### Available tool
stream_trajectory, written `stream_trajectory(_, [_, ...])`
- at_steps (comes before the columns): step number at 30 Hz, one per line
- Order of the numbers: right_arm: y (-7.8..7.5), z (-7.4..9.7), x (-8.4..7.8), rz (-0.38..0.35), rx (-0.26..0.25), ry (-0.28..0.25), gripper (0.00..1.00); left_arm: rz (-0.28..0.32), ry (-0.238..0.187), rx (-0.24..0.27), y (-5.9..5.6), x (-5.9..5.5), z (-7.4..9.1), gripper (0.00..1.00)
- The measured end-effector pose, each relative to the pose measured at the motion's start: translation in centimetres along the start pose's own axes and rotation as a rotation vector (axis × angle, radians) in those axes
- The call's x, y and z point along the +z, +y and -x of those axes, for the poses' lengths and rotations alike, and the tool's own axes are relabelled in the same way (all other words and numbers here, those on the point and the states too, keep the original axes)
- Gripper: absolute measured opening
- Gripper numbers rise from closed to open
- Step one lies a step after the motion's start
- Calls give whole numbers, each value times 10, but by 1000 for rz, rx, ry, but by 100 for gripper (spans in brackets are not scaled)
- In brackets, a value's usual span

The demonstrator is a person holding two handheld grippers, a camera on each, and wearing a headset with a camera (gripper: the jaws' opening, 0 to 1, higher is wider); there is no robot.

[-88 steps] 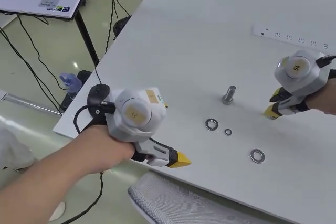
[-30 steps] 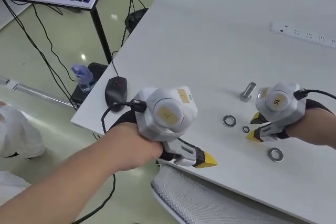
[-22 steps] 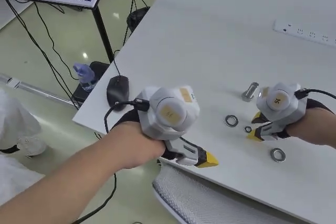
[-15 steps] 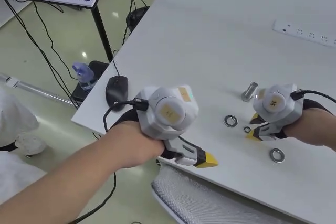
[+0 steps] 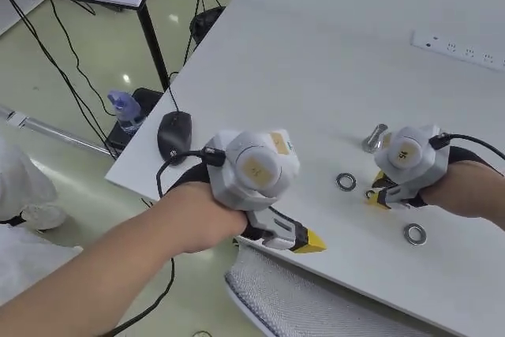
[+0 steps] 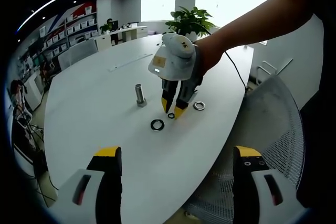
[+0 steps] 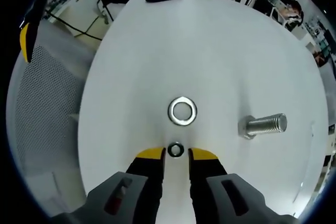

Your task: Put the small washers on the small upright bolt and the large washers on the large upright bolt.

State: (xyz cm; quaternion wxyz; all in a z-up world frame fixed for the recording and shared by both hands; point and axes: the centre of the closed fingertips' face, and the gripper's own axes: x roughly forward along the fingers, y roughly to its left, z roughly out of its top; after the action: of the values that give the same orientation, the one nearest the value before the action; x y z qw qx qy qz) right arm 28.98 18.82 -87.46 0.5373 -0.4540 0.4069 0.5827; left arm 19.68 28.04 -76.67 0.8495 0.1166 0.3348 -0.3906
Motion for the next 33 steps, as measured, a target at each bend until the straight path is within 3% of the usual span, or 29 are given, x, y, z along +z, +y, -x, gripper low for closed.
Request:
stream_trajectory(13, [4,1,1,20,-20,41,14,1,11,-9,-3,-2,-1,82])
stream_trajectory(19, [3,2,1,-45,-20,3,13,-1,10,-10,-4,-1,-1,82])
stream_trajectory(24, [4,3,-1,-65,-15,3,13,4,0,-1,-1,1,0,83])
stream_trajectory(33, [4,18,-3,-119,-5,-33,13,-3,-11,12,2,3,0,87])
